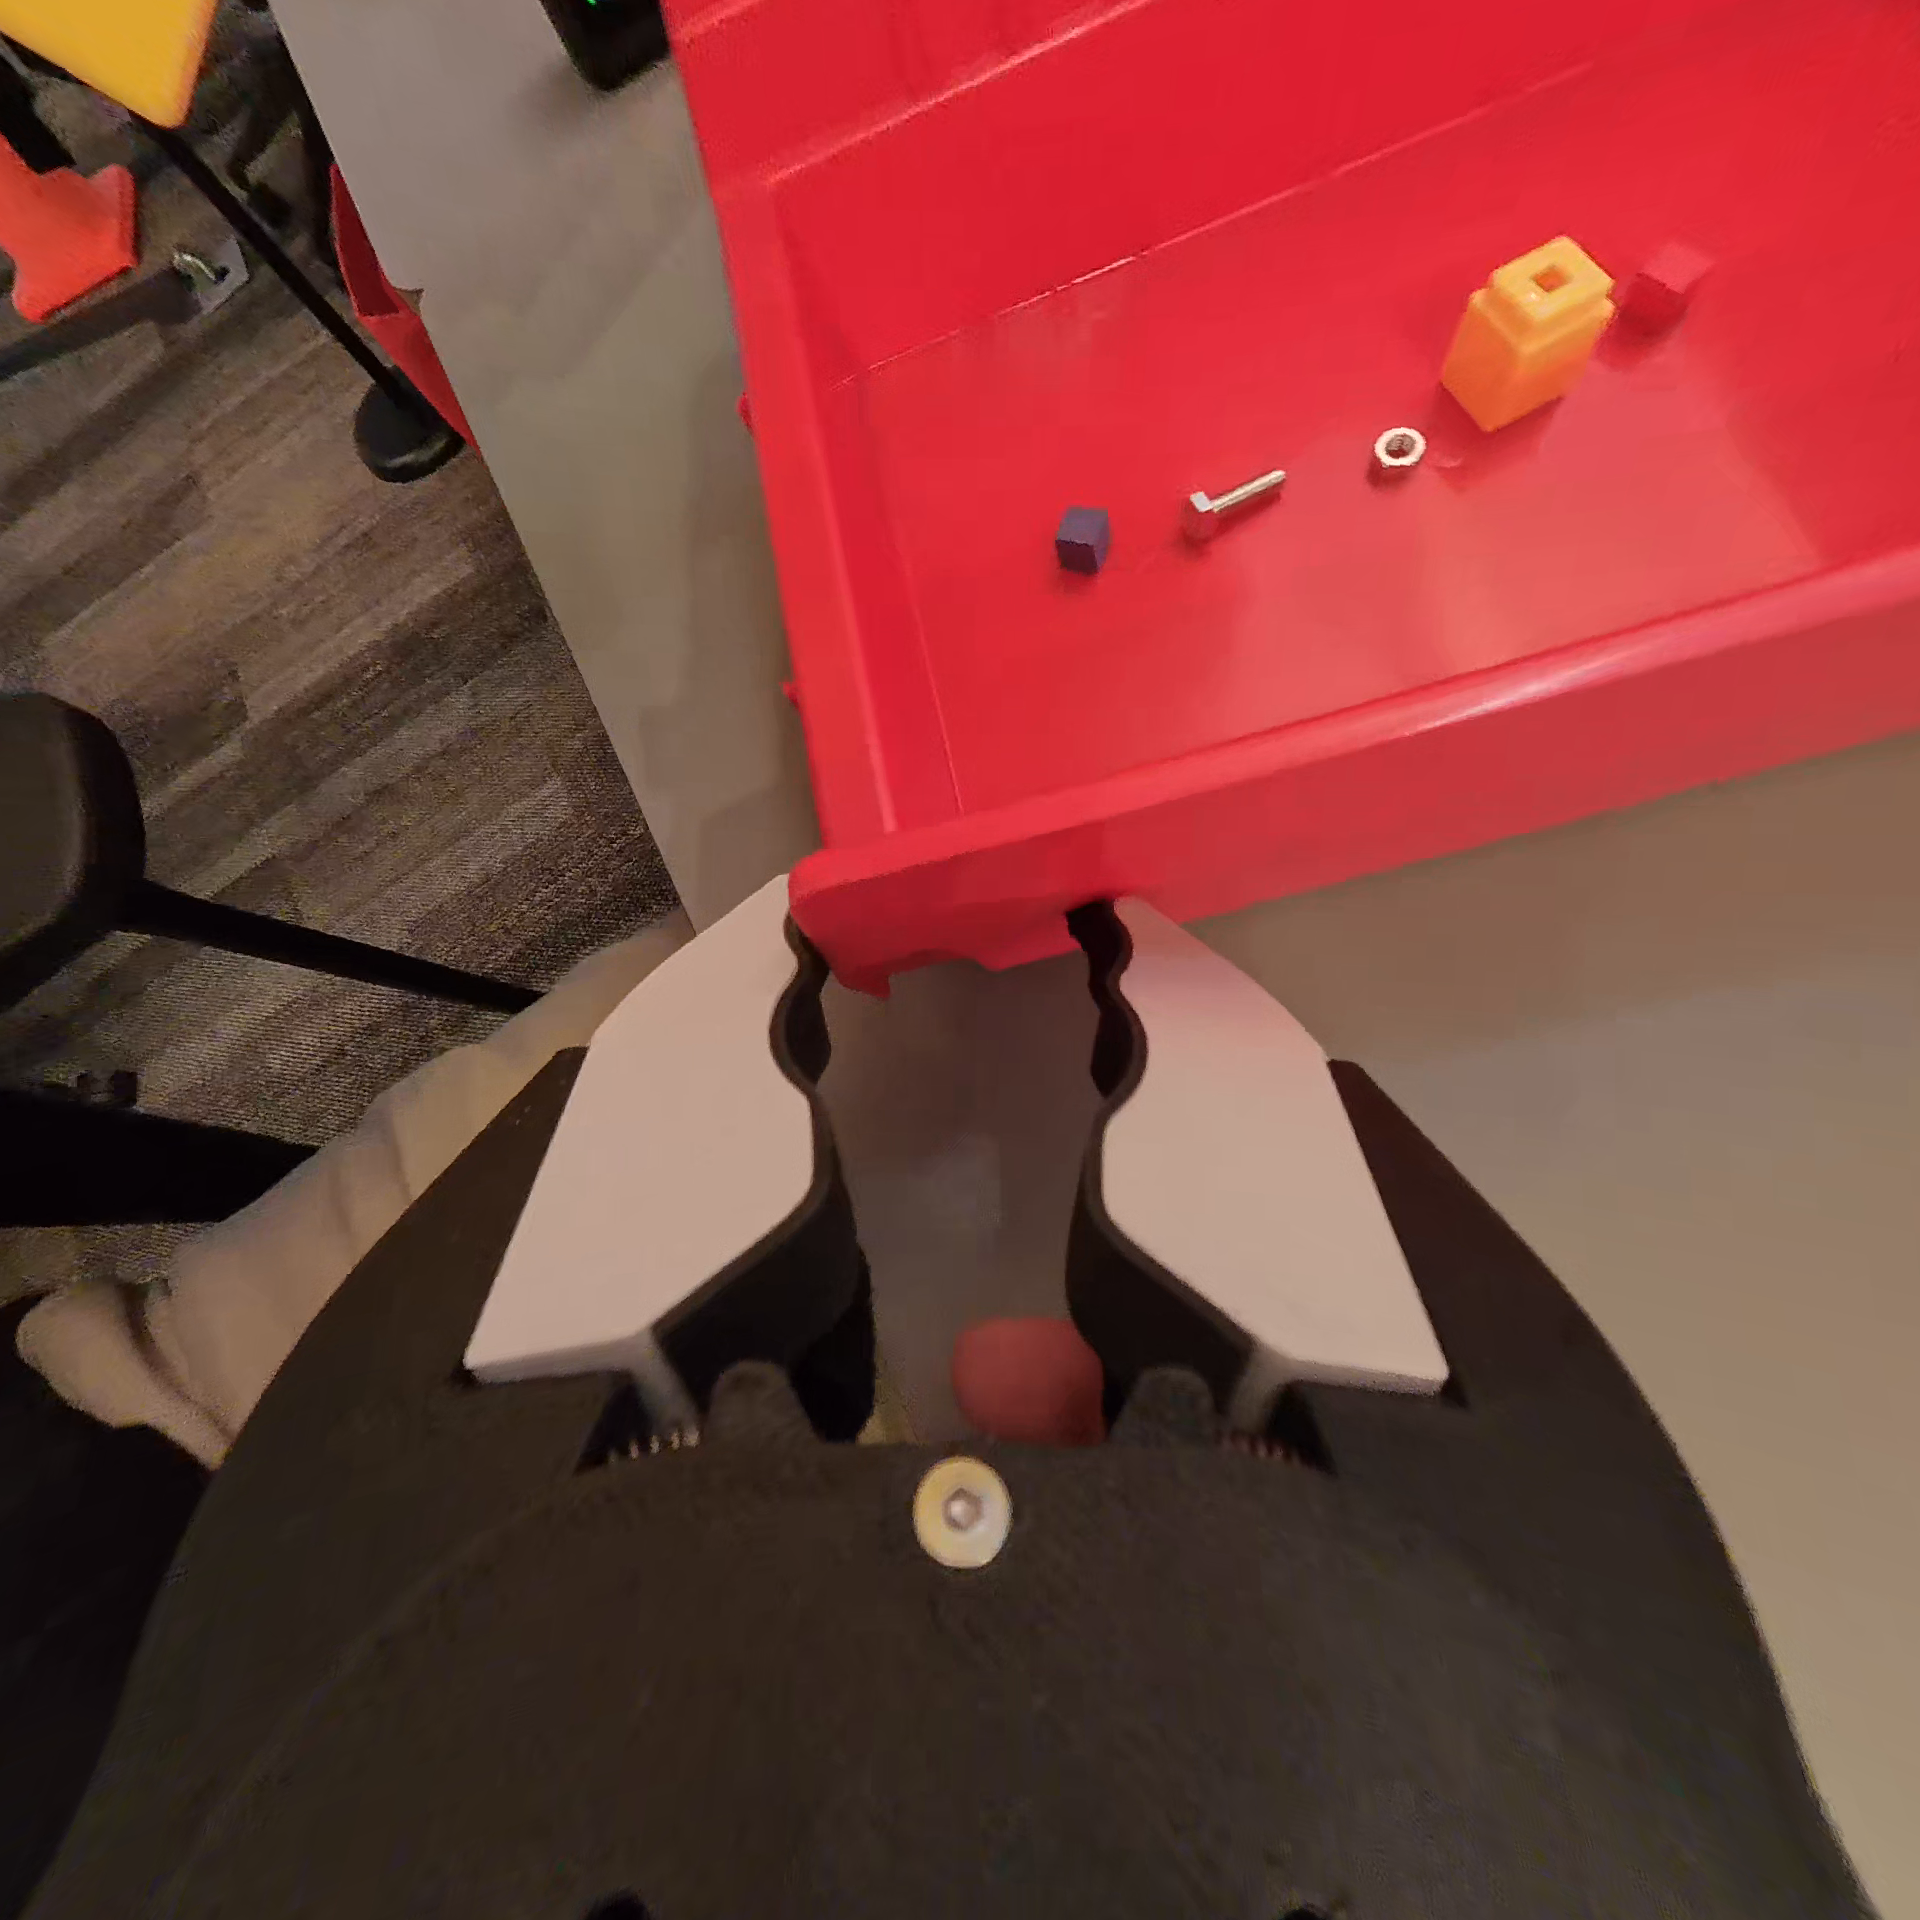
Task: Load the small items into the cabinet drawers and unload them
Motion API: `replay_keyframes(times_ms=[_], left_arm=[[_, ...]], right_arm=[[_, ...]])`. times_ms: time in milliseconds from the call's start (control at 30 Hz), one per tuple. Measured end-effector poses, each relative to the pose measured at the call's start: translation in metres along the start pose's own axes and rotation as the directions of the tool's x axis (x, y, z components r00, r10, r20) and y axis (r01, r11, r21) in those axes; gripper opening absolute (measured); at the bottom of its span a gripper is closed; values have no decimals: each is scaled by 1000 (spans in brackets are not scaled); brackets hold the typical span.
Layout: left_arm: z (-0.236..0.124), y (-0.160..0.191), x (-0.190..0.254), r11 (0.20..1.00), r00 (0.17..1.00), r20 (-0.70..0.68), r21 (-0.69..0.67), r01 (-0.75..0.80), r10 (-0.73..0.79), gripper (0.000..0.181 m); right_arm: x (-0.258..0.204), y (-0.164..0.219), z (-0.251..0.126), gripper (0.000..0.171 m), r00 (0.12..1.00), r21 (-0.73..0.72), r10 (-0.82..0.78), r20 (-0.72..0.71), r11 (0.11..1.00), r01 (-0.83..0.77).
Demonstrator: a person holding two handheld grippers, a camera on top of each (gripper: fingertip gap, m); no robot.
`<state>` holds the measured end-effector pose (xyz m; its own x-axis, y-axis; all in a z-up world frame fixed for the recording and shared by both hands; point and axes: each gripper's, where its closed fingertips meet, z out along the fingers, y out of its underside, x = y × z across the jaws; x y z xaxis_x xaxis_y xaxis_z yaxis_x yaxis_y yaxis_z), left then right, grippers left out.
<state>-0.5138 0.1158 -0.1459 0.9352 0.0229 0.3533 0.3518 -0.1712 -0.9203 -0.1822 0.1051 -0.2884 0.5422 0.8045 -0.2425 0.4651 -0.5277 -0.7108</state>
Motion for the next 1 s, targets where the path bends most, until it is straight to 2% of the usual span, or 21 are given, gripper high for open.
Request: replay_keyframes(times_ms=[67, 200, 267, 300, 367, 400, 500, 600, 733, 833, 933, 1000], left_arm=[[-1, -1, -2, 1000, 1000, 3, 5, 3, -3, 5], [0, 1, -4, 1000, 1000, 7, -1, -4, 4, 5], [1, 3, -5, 1000, 1000, 8, -7, -6, 6, 5], [1, 4, -6, 1000, 1000, 10, -11, -6, 6, 5], [1, 5, -6, 1000, 1000, 12, -12, -5, 5, 5], [1, 5, -7, 1000, 1000, 13, -12, -4, 4, 5], [3, 5, -7, 1000, 1000, 7, -10, 5, -5, 5], [4, 4, -4, 1000, 1000, -3, -9, 6, -6, 5], [3, 4, -3, 1000, 1000, -11, -7, 6, -6, 5], [2, 3, -4, 1000, 1000, -8, -1, 11, -11, 5], [3, 4, -4, 1000, 1000, -12, -2, 17, -17, 5], [5, 5, -2, 1000, 1000, -17, -5, 18, -18, 5]], right_arm=[[-3, -5, 7, 44, 1000, -11, -25, 12, 1000, 25], [-13, -8, 17, 26, 998, -19, -58, 29, 998, 59], [-14, -9, 17, 26, 997, -17, -68, 24, 998, 68], [-13, -10, 16, 31, 998, -10, -59, 21, 998, 59], [-6, -15, 7, 57, 1000, 15, -15, 9, 1000, 15], [0, -17, 1, 63, 1000, 25, 10, 0, 1000, -10], [18, -29, -12, 96, 998, 53, 62, -26, 997, -61], [25, -30, -11, 110, 990, 44, 134, 46, 990, -136], [32, -39, -15, 112, 977, 81, 166, 137, 981, -178], [55, -58, -30, 107, 948, 152, 265, 179, 944, -293], [86, -72, -34, 110, 948, 180, 301, 98, 932, -315], [98, -75, -24, 104, 957, 169, 283, 66, 942, -290]])
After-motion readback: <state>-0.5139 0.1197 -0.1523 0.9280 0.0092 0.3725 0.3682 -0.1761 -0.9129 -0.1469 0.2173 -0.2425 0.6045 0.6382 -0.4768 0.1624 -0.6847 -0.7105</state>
